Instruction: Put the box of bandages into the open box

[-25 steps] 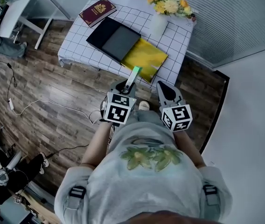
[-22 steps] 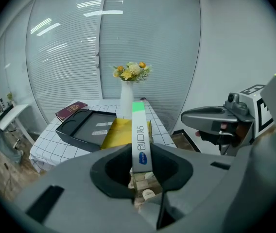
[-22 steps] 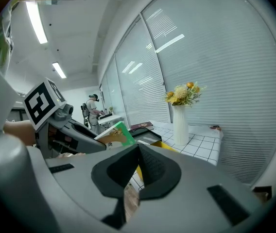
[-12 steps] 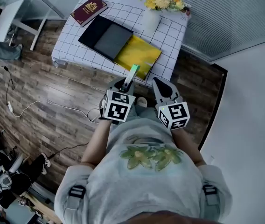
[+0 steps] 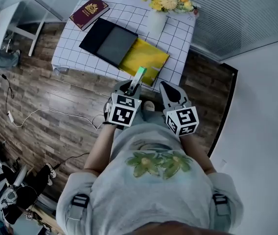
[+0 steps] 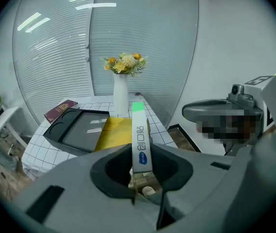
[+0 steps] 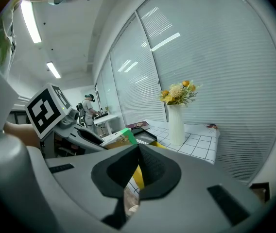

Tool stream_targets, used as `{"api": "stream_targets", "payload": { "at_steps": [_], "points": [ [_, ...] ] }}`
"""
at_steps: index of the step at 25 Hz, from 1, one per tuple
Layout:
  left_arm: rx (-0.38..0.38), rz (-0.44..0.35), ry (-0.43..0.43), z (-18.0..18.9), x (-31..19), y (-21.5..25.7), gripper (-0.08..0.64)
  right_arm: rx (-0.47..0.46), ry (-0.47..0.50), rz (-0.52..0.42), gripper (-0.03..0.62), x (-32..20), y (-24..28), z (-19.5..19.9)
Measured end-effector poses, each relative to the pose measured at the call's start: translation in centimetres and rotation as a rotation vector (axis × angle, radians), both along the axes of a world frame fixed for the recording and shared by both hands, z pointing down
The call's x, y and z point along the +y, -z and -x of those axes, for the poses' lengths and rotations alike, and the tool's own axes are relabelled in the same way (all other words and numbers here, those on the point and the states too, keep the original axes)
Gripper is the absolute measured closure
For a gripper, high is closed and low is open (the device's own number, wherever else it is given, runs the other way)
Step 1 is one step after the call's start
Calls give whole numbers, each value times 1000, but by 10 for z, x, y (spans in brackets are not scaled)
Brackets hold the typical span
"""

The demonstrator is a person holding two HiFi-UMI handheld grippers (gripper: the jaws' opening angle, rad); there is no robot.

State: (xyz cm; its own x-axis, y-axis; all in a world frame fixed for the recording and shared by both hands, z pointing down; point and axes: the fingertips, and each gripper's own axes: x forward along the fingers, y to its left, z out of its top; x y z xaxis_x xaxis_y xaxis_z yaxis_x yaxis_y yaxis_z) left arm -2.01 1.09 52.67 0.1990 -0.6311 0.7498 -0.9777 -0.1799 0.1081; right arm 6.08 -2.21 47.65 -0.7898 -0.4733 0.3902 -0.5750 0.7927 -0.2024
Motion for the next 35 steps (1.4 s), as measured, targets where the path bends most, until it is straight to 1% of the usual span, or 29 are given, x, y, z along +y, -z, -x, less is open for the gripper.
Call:
{"api": "stream_targets", "payload": {
  "at_steps": [6, 14, 18, 23, 28, 35],
  "points": [
    [-9, 25, -58, 9, -18, -5, 459, 12, -34, 13, 586, -11, -2, 10],
    [-8, 32, -141, 23, -45, -4, 459, 26, -114, 20, 586, -32, -3, 18],
    [4, 33, -186, 27, -57, -5, 459, 32, -161, 21, 586, -40, -2, 21],
    [32, 40, -221, 32, -70, -8, 459, 47, -207, 25, 586, -48, -5, 27],
    [39, 50, -261, 34, -82, -13, 459, 58, -243, 29, 586, -56, -7, 32],
    [29, 61, -319, 32, -95, -20, 459, 74, -284, 34, 586, -69, -10, 33]
  ]
}}
